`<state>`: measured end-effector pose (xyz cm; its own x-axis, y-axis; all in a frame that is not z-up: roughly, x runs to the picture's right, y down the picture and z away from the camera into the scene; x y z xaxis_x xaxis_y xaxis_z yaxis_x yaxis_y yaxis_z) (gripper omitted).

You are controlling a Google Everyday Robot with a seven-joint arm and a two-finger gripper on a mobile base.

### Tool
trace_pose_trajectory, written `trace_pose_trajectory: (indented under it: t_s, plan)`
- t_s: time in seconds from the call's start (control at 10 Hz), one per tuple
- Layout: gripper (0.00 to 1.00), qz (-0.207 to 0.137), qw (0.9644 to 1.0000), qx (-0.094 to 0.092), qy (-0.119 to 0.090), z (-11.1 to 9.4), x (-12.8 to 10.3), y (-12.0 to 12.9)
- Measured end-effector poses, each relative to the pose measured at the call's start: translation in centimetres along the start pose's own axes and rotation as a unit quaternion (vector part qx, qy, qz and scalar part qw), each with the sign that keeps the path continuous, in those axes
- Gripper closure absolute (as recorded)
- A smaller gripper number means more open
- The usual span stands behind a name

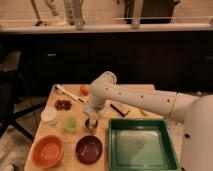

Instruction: Stack cups on top of each other

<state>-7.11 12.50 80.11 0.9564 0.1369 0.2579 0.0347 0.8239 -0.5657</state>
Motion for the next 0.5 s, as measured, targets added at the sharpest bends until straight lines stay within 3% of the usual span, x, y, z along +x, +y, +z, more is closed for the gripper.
trace_pose_trajectory:
  t_s: [0.5]
  plan:
    - [0.20,0.031,0.9990,-0.024,-0.021,1.9,1.7,-0.1]
